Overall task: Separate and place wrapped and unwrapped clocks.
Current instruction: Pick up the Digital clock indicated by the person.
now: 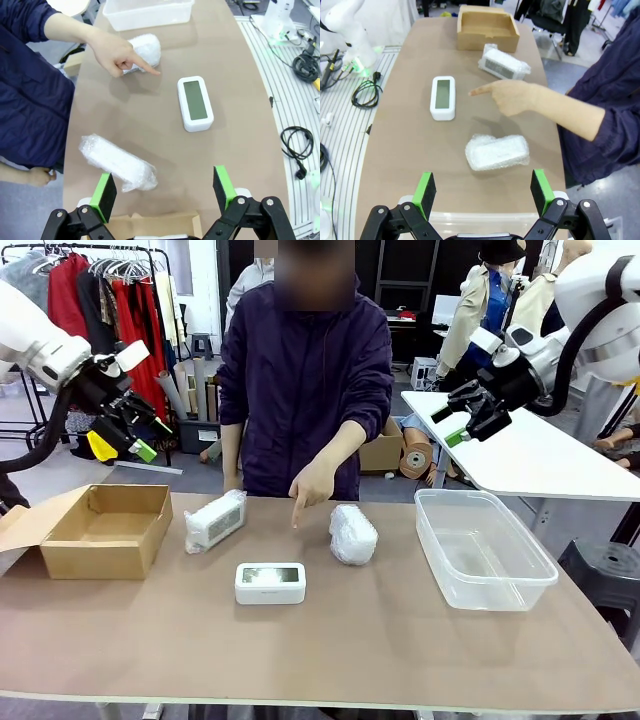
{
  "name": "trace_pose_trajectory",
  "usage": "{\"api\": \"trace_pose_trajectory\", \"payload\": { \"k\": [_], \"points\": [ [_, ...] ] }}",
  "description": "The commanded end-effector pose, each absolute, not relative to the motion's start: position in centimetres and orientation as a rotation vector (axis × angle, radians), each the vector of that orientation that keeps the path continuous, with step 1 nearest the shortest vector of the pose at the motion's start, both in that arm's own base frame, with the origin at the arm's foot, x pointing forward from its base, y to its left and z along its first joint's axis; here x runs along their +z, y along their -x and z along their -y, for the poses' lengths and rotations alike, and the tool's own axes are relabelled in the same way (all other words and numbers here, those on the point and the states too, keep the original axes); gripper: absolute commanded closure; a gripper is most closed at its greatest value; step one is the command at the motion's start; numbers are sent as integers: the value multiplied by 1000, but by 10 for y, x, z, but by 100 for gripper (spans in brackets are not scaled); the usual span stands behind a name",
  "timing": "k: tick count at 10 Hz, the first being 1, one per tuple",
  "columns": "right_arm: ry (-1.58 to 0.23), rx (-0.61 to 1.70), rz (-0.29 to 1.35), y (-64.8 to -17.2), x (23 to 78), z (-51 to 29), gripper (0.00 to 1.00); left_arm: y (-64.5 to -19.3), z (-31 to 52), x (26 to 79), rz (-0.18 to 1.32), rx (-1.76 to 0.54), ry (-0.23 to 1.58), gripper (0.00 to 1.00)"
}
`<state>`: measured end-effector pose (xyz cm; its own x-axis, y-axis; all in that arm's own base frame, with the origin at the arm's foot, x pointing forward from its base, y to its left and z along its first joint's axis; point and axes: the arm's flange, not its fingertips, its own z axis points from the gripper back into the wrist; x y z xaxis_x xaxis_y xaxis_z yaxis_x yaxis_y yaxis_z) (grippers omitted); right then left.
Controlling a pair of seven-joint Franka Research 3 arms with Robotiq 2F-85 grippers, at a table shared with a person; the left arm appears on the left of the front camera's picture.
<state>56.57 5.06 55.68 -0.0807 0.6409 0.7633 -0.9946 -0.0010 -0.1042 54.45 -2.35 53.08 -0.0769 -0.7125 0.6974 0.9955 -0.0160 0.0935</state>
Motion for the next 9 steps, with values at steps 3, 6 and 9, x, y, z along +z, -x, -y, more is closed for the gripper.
{"api": "trace_pose_trajectory", "payload": {
  "k": [3, 6, 9],
  "points": [
    [-534, 1393, 704, -514, 591, -138, 0, -546, 27, 529, 677, -1537, 539, 0],
    [-330, 1353, 588, -494, 584, -201, 0, -546, 27, 529, 677, -1537, 539, 0],
    [-242, 1411, 528, -468, 572, -243, 0, -546, 27, 529, 677, -1537, 539, 0]
  ]
}}
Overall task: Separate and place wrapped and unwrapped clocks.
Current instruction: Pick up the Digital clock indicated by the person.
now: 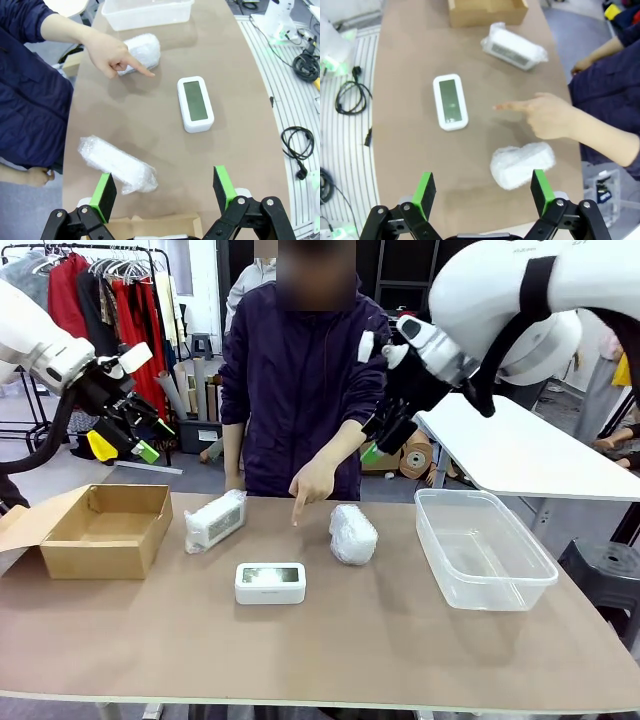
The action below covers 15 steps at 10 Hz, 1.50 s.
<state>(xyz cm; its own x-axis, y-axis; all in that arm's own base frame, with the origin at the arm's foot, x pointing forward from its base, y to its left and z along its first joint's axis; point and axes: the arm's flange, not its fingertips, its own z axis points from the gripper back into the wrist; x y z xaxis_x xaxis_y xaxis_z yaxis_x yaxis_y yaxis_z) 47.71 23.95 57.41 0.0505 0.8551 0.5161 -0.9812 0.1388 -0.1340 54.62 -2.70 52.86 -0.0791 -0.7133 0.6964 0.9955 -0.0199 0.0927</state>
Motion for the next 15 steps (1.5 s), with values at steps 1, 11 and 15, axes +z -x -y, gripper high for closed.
{"api": "trace_pose_trajectory", "payload": {
  "k": [1, 11, 15],
  "points": [
    [-239, 1421, 513, -461, 569, -248, 0, -546, 27, 529, 677, -1537, 539, 0],
    [-289, 1507, 305, -463, 545, -308, 0, -546, 27, 529, 677, -1537, 539, 0],
    [-252, 1552, 94, -485, 514, -388, 0, -546, 27, 529, 677, -1537, 539, 0]
  ]
}}
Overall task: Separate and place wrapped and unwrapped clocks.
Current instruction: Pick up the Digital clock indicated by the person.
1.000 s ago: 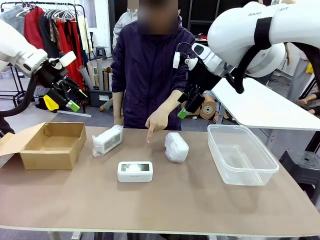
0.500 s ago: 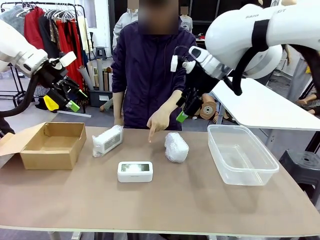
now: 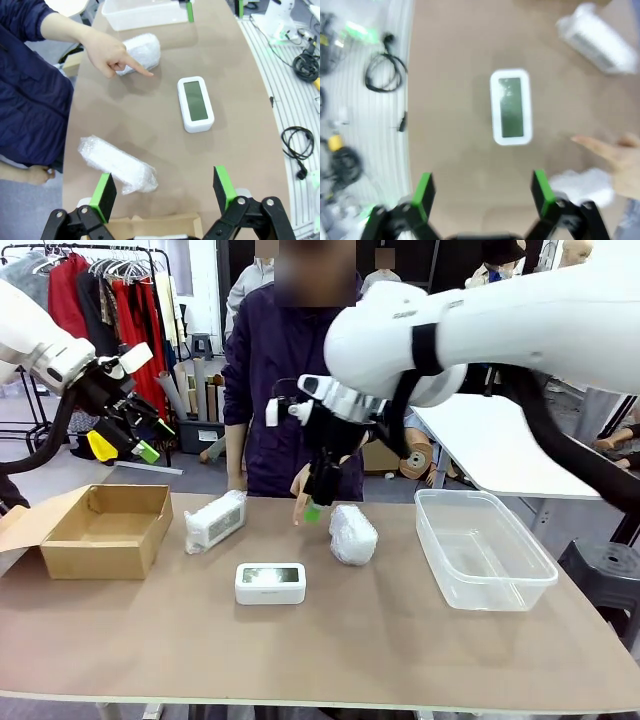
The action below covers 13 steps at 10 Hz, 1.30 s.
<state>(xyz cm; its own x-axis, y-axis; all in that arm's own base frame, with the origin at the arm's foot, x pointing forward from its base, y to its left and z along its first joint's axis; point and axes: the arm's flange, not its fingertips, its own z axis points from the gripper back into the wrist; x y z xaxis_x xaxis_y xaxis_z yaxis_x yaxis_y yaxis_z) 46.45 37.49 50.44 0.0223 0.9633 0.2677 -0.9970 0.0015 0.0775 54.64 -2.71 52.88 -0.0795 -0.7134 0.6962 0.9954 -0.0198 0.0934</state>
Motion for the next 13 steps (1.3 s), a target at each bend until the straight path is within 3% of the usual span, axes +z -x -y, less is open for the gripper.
{"api": "trace_pose_trajectory", "payload": {
  "k": [1, 3, 13],
  "points": [
    [-247, 1562, 71, -494, 499, -400, 0, -546, 27, 529, 677, -1537, 539, 0],
    [-237, 1589, 55, -510, 470, -412, 0, -546, 27, 529, 677, -1537, 539, 0],
    [-107, 1579, 36, -486, 371, -431, 0, -546, 27, 529, 677, -1537, 539, 0]
  ]
}}
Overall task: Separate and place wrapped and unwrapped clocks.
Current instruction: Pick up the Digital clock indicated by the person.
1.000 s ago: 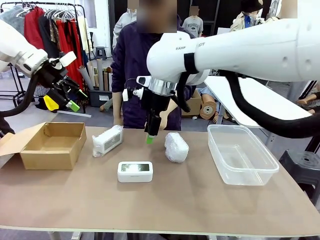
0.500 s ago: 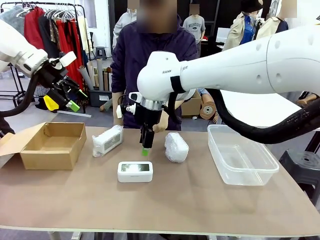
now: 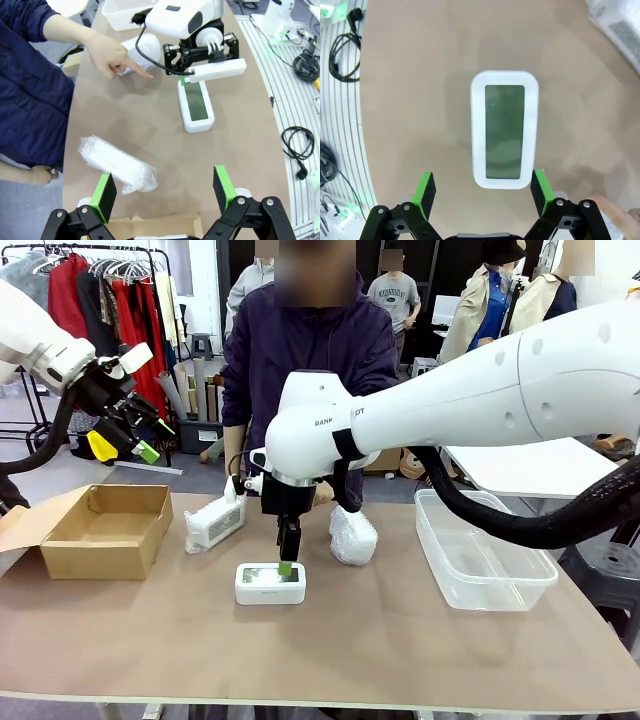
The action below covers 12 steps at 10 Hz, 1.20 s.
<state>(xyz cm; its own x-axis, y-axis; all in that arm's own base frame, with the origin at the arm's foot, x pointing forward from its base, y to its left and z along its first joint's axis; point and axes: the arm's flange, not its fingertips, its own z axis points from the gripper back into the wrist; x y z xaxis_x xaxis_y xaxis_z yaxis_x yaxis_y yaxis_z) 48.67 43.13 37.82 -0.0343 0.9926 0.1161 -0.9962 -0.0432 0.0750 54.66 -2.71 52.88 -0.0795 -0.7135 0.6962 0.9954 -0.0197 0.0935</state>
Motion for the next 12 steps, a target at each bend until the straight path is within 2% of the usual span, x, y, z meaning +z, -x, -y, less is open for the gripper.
{"api": "trace_pose_trajectory", "payload": {
  "k": [1, 7, 12],
  "points": [
    [-116, 1573, 46, -491, 362, -430, 0, -546, 27, 529, 677, -1537, 539, 0],
    [-155, 1589, 25, -496, 357, -428, 0, -546, 27, 529, 677, -1537, 539, 0],
    [-67, 1579, 45, -507, 329, -443, 0, -546, 27, 529, 677, -1537, 539, 0]
  ]
}}
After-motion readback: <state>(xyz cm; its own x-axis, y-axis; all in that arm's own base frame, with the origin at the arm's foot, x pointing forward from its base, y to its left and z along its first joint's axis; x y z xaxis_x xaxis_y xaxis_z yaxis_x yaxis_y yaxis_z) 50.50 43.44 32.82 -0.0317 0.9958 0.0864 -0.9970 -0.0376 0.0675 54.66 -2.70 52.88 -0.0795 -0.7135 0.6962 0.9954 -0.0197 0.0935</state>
